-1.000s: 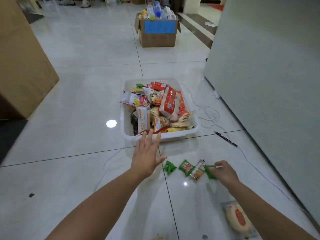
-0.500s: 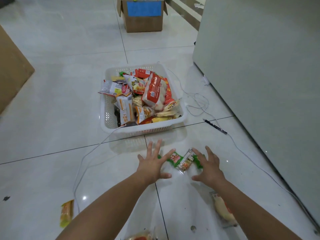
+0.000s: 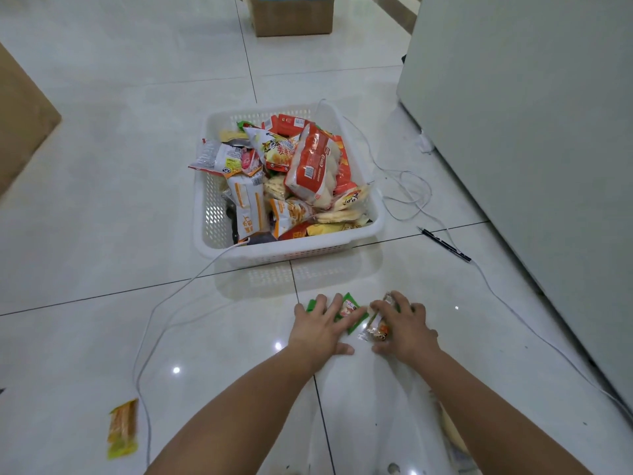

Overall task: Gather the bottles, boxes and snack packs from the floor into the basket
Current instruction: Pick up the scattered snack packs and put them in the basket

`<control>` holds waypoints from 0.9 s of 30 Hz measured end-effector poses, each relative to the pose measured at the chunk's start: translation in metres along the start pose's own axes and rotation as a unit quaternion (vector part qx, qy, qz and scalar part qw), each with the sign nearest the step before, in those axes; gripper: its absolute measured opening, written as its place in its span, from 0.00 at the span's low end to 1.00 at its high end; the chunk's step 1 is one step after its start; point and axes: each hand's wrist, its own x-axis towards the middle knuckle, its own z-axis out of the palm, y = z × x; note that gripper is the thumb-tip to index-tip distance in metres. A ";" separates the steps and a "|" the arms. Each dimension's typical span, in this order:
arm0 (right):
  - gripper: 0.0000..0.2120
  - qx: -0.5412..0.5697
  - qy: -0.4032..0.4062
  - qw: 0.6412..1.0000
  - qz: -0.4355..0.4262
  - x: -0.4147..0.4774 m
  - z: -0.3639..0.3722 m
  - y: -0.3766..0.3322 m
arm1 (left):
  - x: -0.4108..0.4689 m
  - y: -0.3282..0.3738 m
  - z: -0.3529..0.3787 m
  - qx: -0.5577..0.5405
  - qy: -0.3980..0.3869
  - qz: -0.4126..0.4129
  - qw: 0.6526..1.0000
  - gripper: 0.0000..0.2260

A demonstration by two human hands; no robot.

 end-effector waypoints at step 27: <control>0.25 0.075 0.051 0.996 -0.022 -0.052 -0.061 -0.028 | -0.089 -0.070 -0.108 0.005 0.074 -0.072 0.995 0.15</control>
